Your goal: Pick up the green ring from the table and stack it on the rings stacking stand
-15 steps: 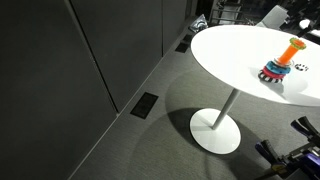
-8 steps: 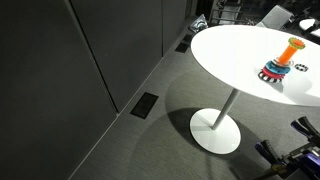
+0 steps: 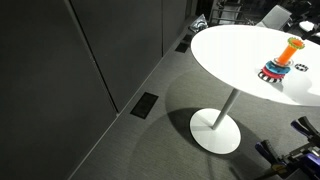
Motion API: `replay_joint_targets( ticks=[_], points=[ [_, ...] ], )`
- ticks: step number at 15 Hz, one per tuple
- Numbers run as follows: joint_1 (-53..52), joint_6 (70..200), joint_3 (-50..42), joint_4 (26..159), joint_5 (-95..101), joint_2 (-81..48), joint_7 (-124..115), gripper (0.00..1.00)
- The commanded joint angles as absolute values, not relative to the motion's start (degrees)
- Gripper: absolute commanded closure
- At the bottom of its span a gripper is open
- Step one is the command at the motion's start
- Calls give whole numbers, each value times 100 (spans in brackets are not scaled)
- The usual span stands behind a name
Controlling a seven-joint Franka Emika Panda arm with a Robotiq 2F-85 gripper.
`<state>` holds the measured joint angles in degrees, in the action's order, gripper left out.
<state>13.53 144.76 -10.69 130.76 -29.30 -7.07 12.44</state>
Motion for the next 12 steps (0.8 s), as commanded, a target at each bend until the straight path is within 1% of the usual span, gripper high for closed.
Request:
replay_joint_targets(
  ticks=[1, 11, 12],
  points=[
    [1378, 14435, -1080, 12866, -2675, -894, 853, 0],
    [1349, 14295, -1086, 12804, -2154, -988, 63, 0],
    [1351, 14284, -1082, 12798, -2145, -995, 49, 12]
  ],
)
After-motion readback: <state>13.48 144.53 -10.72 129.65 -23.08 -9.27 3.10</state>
